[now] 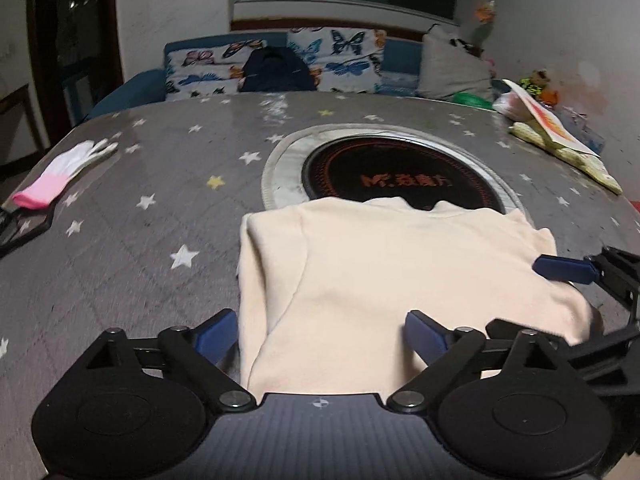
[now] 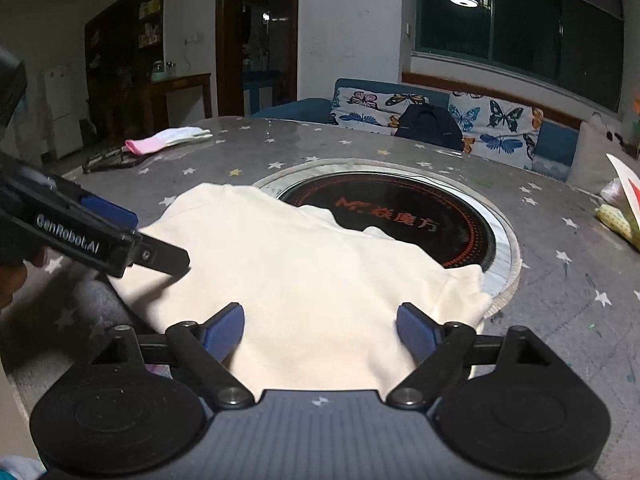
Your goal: Fold clothes
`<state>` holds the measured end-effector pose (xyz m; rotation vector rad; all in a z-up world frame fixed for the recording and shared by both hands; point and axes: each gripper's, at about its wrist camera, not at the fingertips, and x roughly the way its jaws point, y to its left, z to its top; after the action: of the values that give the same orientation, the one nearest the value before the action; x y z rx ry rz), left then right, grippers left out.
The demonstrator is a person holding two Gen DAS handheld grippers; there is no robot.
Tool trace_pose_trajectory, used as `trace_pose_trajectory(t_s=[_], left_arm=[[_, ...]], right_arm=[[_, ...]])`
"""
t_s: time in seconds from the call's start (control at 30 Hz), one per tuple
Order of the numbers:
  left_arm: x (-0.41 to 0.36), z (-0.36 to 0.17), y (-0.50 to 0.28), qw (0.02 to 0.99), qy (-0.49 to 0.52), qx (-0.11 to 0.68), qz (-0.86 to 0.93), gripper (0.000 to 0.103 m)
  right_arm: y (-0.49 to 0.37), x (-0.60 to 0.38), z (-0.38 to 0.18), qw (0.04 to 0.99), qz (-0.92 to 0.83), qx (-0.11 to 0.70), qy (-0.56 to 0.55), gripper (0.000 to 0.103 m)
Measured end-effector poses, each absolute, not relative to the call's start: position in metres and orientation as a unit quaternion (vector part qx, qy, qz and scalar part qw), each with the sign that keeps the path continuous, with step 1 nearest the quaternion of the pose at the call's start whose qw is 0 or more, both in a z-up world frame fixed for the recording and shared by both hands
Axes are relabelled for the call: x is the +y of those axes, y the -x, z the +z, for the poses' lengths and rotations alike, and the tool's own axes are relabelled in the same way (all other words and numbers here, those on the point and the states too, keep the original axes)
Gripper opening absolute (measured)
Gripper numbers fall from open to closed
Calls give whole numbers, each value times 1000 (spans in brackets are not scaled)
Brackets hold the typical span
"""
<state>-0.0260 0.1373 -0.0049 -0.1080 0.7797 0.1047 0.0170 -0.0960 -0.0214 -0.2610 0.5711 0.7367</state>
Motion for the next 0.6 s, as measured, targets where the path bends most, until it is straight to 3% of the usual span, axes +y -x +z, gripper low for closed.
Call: trace_pose_trajectory(t_s=[0.13, 0.6], left_arm=[[138, -8, 26, 919, 54, 386, 65, 102], [141, -16, 24, 909, 79, 403, 77, 103]], right_arm=[[-14, -89, -25, 882, 356, 273, 143, 103], [-14, -86, -28, 877, 359, 280, 152, 103]])
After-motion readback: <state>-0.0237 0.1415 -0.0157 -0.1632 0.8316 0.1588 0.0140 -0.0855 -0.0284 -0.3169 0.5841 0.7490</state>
